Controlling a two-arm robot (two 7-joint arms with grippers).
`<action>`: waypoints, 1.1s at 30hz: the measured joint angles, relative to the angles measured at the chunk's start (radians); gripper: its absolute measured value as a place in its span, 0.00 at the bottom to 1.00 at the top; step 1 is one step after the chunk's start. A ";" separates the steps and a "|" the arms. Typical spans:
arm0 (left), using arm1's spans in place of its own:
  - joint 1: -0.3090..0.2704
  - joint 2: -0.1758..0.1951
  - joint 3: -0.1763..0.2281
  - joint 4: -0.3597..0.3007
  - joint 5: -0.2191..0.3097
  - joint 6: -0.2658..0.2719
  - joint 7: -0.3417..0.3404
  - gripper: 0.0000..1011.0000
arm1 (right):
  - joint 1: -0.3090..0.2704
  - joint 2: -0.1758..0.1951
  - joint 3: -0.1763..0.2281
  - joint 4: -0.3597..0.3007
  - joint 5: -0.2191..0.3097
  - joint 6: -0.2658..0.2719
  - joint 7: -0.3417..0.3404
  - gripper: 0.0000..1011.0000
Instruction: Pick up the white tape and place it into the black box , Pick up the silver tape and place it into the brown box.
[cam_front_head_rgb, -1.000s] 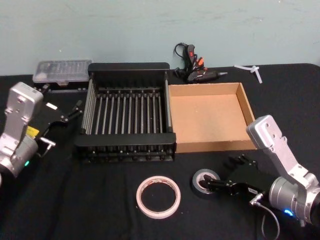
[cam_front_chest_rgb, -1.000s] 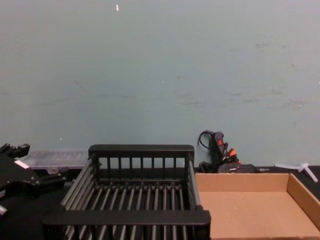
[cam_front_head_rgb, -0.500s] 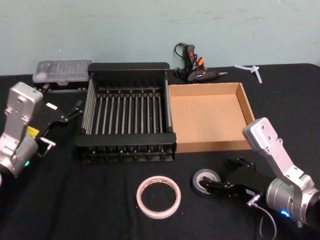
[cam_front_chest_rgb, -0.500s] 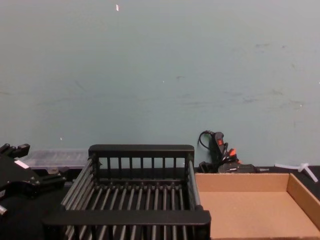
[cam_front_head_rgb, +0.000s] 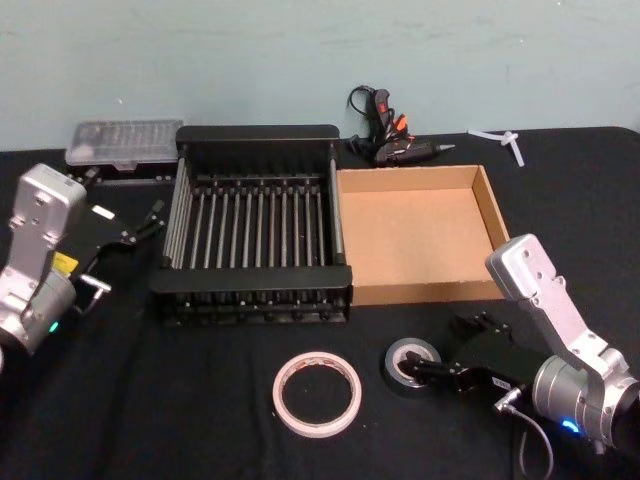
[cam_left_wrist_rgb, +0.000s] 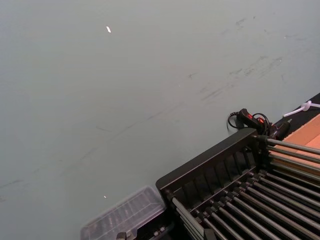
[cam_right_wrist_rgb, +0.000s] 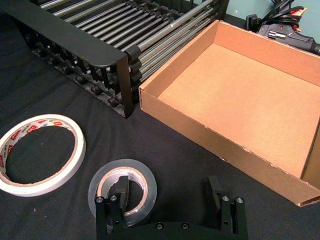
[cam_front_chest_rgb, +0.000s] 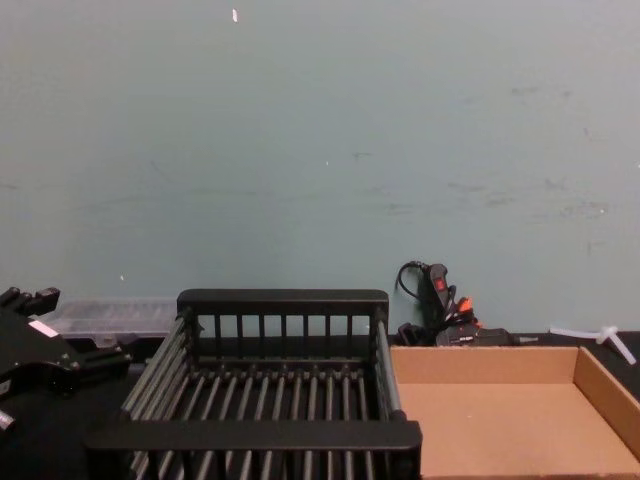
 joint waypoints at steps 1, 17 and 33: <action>0.000 0.000 0.000 0.000 0.000 0.000 0.000 0.99 | 0.000 0.000 0.000 0.000 0.000 0.000 0.000 0.97; 0.000 0.000 0.000 0.000 0.000 0.000 0.000 0.99 | 0.000 0.002 -0.001 -0.002 0.004 -0.001 -0.001 0.56; 0.000 0.000 0.000 0.000 0.000 0.000 0.000 0.99 | 0.000 0.002 -0.001 -0.002 0.005 -0.001 -0.002 0.13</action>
